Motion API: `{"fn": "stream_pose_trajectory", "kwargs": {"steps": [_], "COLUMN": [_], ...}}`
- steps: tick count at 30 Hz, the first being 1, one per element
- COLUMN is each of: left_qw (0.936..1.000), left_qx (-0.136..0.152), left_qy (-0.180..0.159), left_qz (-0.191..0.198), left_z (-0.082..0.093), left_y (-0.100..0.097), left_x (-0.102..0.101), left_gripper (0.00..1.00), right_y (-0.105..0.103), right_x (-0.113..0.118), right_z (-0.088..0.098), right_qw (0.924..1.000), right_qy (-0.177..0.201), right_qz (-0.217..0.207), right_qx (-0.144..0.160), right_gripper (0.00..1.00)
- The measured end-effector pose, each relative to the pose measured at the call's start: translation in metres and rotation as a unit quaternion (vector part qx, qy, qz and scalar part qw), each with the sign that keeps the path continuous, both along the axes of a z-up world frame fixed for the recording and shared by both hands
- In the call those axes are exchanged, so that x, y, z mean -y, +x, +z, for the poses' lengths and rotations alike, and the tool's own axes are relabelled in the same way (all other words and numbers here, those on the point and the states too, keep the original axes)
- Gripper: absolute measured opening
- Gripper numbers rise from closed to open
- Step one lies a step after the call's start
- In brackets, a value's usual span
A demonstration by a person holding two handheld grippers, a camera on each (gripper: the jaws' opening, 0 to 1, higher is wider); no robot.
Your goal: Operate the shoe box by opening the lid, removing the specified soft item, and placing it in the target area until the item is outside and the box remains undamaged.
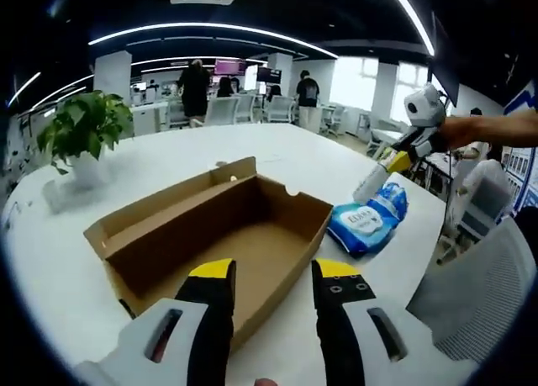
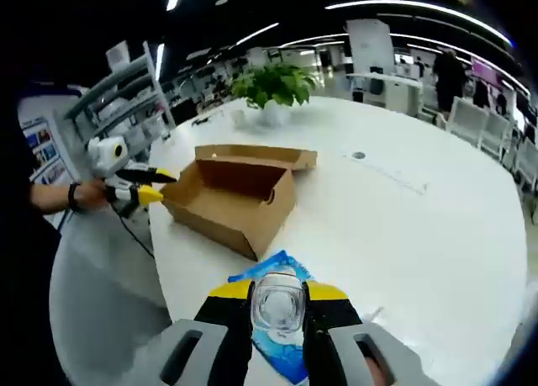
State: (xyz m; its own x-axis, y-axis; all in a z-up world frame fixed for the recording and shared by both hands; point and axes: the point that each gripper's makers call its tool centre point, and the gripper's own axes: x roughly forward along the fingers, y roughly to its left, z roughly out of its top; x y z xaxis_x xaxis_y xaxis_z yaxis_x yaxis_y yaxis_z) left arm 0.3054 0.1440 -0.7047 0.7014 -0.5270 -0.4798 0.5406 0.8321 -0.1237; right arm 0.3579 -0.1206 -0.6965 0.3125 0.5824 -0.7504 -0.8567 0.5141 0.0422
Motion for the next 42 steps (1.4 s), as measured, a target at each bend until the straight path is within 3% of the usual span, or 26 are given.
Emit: {"fn": "stream_pose_trajectory", "kwargs": {"steps": [5, 11, 15, 25, 42], "left_qw": [1.0, 1.0, 1.0, 0.9999, 0.9998], "left_qx": [-0.003, -0.006, -0.007, -0.012, -0.017], "left_qy": [-0.002, -0.002, 0.001, 0.0, -0.002], "left_qz": [0.004, 0.005, 0.002, 0.006, 0.006], "left_z": [-0.001, -0.003, -0.004, -0.008, -0.011], "left_y": [0.001, 0.0, 0.0, 0.003, 0.002], "left_x": [-0.003, -0.003, -0.002, -0.006, -0.005], "left_gripper": [0.36, 0.36, 0.36, 0.35, 0.36], "right_y": [0.017, 0.036, 0.042, 0.048, 0.048], "right_x": [0.008, 0.014, 0.02, 0.03, 0.041], "right_z": [-0.006, -0.012, -0.022, -0.049, -0.069], "right_qw": [0.9913, 0.9706, 0.9519, 0.9357, 0.922], "right_qy": [-0.087, -0.161, -0.213, -0.253, -0.282], "right_qz": [0.094, 0.173, 0.216, 0.245, 0.265], "right_qx": [0.031, 0.044, 0.042, 0.015, -0.012], "right_gripper": [0.18, 0.18, 0.18, 0.18, 0.18]}}
